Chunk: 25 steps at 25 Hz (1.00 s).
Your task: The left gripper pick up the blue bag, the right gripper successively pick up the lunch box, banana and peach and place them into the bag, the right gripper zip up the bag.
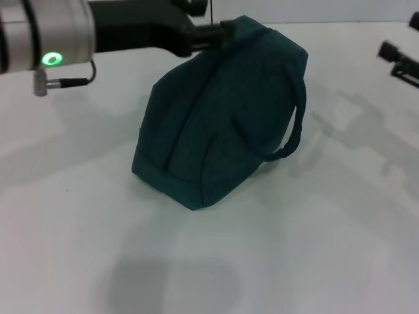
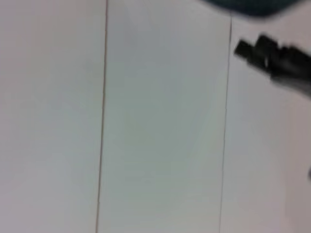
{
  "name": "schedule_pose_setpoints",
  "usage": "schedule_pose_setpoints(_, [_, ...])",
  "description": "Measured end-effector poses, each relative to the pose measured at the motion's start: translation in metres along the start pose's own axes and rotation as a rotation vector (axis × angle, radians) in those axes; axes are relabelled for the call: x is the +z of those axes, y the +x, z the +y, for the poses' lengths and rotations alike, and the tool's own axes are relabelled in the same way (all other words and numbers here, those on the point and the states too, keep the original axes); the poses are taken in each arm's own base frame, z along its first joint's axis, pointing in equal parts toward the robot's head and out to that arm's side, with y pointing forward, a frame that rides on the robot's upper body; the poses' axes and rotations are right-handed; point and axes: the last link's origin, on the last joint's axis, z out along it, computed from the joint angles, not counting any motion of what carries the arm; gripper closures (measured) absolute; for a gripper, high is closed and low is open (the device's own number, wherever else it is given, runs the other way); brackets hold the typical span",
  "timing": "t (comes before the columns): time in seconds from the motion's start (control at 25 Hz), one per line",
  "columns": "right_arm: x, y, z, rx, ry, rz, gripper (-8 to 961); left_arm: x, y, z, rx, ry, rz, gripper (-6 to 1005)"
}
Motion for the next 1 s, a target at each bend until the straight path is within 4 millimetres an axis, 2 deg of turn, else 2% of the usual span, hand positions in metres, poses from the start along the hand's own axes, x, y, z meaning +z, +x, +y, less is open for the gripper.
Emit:
schedule_pose_setpoints(0.12, [-0.016,-0.011,0.0,0.068,-0.018,-0.07,199,-0.02,0.0,-0.002,-0.012,-0.015,0.097,459])
schedule_pose_setpoints(0.28, [-0.042,-0.027,0.011,0.117,-0.132,-0.158,200,-0.047,-0.017,0.006,0.014,-0.09,0.143,304])
schedule_pose_setpoints(0.36, [-0.051,-0.031,0.02,0.123,-0.205,-0.174,200,-0.058,-0.035,0.012,0.031,-0.123,0.119,226])
schedule_pose_setpoints(0.48, [-0.061,-0.029,0.037,0.147,-0.333,-0.148,201,-0.07,-0.067,0.022,0.043,-0.157,0.105,183])
schedule_pose_setpoints(0.72, [-0.071,0.003,0.062,0.22,-0.411,0.008,203,-0.089,-0.135,0.033,0.05,-0.181,0.145,112])
schedule_pose_setpoints(1.0, [-0.074,0.052,0.068,0.276,-0.307,0.194,208,-0.103,-0.196,0.029,-0.035,-0.086,0.154,120])
